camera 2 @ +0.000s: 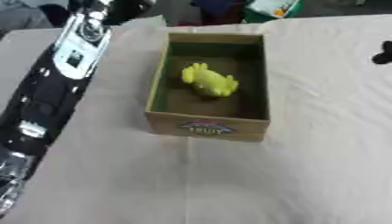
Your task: Pick up objects on the table and place them in the box.
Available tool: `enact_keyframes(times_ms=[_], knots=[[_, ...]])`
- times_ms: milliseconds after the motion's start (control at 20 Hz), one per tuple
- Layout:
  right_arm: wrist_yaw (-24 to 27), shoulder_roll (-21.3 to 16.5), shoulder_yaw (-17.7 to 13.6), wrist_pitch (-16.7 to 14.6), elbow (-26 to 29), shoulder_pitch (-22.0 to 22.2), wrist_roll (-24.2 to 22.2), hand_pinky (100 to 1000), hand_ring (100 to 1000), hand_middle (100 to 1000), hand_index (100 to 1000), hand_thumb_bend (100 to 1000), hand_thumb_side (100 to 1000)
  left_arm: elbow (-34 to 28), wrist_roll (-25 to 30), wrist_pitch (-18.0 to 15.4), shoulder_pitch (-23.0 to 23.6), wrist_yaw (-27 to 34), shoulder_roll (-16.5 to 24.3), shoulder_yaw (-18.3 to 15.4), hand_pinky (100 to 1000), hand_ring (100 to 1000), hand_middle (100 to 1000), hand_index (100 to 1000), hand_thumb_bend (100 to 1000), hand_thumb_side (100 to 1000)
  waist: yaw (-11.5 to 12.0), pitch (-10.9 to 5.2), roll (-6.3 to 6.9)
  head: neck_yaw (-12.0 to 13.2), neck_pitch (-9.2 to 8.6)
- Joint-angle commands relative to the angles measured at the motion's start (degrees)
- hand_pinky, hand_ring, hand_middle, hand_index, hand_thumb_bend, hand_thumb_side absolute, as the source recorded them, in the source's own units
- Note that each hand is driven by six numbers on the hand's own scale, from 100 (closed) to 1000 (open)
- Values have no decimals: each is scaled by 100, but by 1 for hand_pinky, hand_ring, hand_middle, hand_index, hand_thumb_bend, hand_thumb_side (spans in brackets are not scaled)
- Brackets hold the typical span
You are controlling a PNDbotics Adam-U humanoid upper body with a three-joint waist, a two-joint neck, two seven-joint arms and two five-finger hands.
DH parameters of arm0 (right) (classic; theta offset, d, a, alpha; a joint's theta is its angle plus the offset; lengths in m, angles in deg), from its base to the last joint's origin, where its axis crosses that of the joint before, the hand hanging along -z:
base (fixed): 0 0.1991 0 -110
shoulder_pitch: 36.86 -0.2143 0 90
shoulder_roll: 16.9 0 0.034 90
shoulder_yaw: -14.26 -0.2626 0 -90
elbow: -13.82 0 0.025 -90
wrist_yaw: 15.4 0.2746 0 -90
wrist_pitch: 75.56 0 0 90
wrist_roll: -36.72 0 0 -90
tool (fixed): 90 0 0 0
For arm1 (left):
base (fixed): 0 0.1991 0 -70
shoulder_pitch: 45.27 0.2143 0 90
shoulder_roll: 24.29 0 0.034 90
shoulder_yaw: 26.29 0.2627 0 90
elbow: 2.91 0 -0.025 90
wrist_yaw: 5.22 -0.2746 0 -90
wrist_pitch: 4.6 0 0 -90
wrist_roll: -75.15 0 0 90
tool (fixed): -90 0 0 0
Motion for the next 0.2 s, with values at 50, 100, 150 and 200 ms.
enact_keyframes(times_ms=[50,100,150,200], knots=[[-85,-27,-81,-10,114,-13,107,843,599,701,914,100,789,-750,-113,200,193,1127,473,-284,498,645,585,847,100,832,66,-147,-40,-297,61],[-100,-24,-92,-14,114,0,129,842,599,701,913,100,788,-980,-109,219,345,1436,591,-371,500,648,593,853,100,819,118,-165,-51,-380,65],[-112,-21,-105,-19,114,11,153,842,599,701,913,100,788,-1189,-72,226,493,1653,692,-451,500,649,594,853,100,817,162,-181,-61,-444,71],[-117,-16,-128,-25,114,30,201,842,603,705,918,100,774,-1380,-15,242,672,1836,785,-534,499,647,598,855,100,807,221,-206,-71,-540,93]])
